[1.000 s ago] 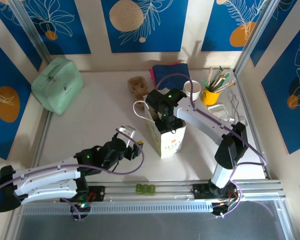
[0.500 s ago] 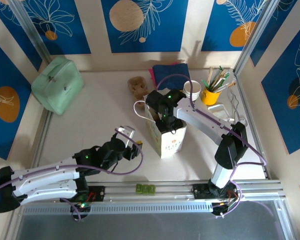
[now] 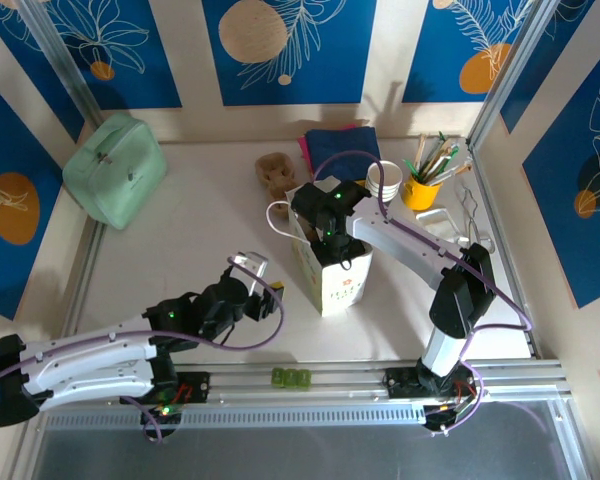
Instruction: Pack the takeout coffee
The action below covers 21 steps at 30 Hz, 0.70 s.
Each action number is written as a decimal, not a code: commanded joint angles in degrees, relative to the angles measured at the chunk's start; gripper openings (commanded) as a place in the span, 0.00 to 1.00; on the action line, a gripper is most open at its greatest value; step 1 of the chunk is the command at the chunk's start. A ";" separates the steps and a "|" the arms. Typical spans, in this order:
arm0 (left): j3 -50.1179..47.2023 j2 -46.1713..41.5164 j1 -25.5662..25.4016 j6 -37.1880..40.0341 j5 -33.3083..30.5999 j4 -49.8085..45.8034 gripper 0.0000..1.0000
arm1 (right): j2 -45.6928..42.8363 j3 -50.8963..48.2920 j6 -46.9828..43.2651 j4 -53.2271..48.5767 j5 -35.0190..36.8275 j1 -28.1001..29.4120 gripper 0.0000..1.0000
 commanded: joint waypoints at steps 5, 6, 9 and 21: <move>-0.39 -1.00 0.08 -0.96 -1.29 -0.29 0.72 | 0.01 -0.93 0.94 0.37 -1.28 0.03 0.58; -0.46 -1.00 0.08 -0.95 -1.31 -0.26 0.72 | 0.17 -1.03 0.94 0.48 -1.31 -0.05 0.58; -0.38 -0.92 0.08 -1.05 -1.23 -0.19 0.72 | 0.21 -1.43 0.85 0.81 -1.35 -0.06 0.58; -0.23 -0.56 0.10 -1.06 -1.26 -0.07 0.72 | 0.34 -2.09 0.77 1.14 -1.39 -0.31 0.58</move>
